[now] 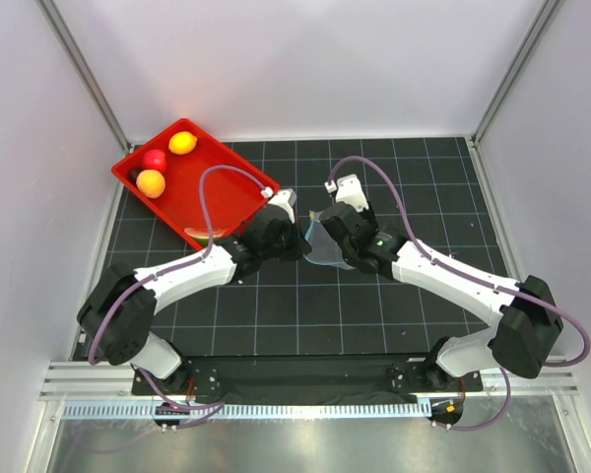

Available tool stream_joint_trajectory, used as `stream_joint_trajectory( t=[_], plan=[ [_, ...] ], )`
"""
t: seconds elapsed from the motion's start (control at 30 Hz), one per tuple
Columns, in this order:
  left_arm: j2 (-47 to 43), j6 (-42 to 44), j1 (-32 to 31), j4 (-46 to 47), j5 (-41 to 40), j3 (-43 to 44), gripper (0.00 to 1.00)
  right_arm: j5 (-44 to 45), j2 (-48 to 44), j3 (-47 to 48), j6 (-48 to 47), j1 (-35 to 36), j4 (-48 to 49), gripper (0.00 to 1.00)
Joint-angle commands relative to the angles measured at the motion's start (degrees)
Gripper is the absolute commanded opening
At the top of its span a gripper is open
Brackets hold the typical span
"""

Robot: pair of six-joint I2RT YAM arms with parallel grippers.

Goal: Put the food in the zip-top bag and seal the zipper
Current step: Open the zipper of the food storage bag at the center of the board.

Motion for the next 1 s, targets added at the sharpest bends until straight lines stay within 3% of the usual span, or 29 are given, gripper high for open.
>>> stream_joint_trajectory(
  t=[0.0, 0.07, 0.17, 0.27, 0.37, 0.53, 0.7, 0.97],
  plan=[
    [-1.77, 1.68, 0.08, -1.81, 1.64, 2.89, 0.0, 2.15, -0.62, 1.37, -0.55, -0.26, 1.51, 0.4],
    [-1.68, 1.68, 0.09, -1.81, 1.63, 2.89, 0.0, 1.1, -0.89, 1.63, -0.37, -0.26, 1.16, 0.18],
    [-1.42, 1.86, 0.09, -1.81, 1.46, 2.8, 0.0, -2.4, -2.12, 1.2, -0.9, -0.26, 1.42, 0.01],
    [-0.45, 2.21, 0.09, -1.9, 1.2, 3.41, 0.07, -3.56, -3.17, 1.11, -0.9, -0.26, 1.33, 0.01],
    [0.25, 3.35, 0.0, -2.86, -1.16, 4.64, 0.31, -1.2, -3.0, 1.28, -0.29, -0.26, 0.37, 0.01],
    [-0.72, 5.55, 0.09, -4.71, -5.65, 5.79, 0.51, 3.46, -1.07, 3.74, 1.47, -0.26, -3.58, 0.01],
    [1.65, 6.52, 0.09, -7.79, -7.68, 7.28, 0.49, 4.43, -2.64, 4.01, 2.53, -0.26, -4.82, 0.01],
    [4.29, 6.78, 0.08, -7.97, -9.17, 7.28, 0.32, 8.03, -4.49, 5.41, 3.58, -0.7, -7.54, 0.01]
  ],
)
